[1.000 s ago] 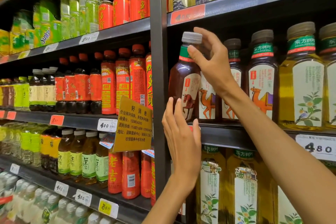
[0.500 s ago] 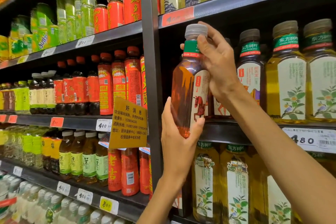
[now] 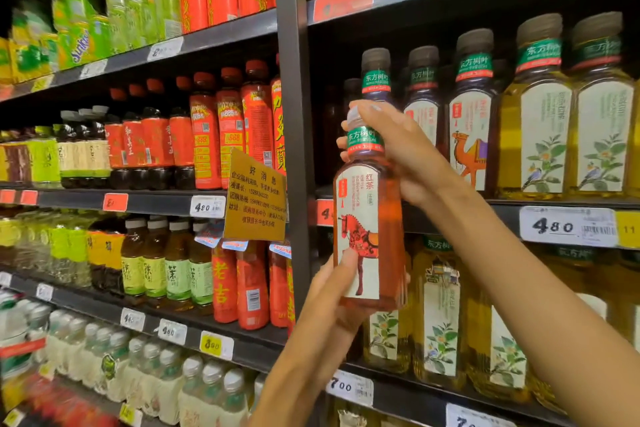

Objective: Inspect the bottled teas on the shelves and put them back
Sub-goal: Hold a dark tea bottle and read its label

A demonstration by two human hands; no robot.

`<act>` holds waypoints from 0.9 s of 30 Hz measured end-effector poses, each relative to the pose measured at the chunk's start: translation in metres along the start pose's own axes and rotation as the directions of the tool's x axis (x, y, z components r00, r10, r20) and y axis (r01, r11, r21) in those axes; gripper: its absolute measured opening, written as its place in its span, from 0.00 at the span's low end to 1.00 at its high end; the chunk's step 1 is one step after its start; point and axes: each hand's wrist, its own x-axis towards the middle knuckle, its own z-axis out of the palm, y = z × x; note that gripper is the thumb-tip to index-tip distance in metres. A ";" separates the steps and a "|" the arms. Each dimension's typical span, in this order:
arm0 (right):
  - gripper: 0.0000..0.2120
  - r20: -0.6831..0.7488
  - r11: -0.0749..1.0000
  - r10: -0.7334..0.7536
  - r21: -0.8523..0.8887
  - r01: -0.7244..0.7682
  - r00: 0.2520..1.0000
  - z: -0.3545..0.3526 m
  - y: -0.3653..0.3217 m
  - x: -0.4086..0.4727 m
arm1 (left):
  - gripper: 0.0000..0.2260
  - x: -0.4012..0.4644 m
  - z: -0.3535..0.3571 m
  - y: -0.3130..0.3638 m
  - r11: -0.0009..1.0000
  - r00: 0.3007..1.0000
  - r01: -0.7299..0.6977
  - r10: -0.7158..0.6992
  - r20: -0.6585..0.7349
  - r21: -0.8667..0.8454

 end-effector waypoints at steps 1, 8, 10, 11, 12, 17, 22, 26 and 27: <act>0.07 -0.014 0.998 0.024 0.062 -0.023 1.000 -0.001 0.003 -0.003 | 0.27 -0.002 -0.001 0.002 0.999 1.000 0.009 -0.009 0.019 -0.045; 0.07 0.008 0.957 0.123 0.262 -0.121 0.992 0.000 0.029 -0.032 | 0.29 -0.024 -0.003 -0.007 0.854 0.957 0.288 -0.242 0.159 -0.432; 0.09 0.001 0.958 0.157 0.243 -0.153 0.988 0.001 0.038 -0.044 | 0.30 -0.034 -0.004 -0.016 0.812 0.944 0.327 -0.255 0.210 -0.484; 0.10 -0.010 0.960 0.181 0.220 -0.174 0.983 0.001 0.042 -0.051 | 0.30 -0.039 -0.004 -0.020 0.802 0.940 0.340 -0.265 0.217 -0.492; 0.11 -0.026 0.959 0.204 0.206 -0.194 0.979 0.001 0.046 -0.057 | 0.30 -0.044 -0.004 -0.026 0.795 0.935 0.352 -0.277 0.220 -0.494; 0.08 -0.126 0.968 0.197 0.181 -0.172 0.972 -0.006 0.060 -0.092 | 0.30 -0.063 -0.012 -0.049 0.834 0.913 0.404 -0.391 0.112 -0.376; 0.05 -0.137 0.965 0.146 0.237 -0.111 0.980 -0.003 0.067 -0.129 | 0.28 -0.086 -0.018 -0.059 0.819 0.893 0.432 -0.446 0.056 -0.377; 0.08 -0.094 0.914 0.202 0.375 -0.153 0.975 -0.005 0.078 -0.150 | 0.33 -0.105 -0.011 -0.076 0.729 0.838 0.521 -0.535 0.107 -0.444; 0.10 -0.064 0.880 0.242 0.436 -0.192 0.968 -0.007 0.082 -0.154 | 0.33 -0.111 -0.009 -0.081 0.708 0.823 0.545 -0.552 0.129 -0.449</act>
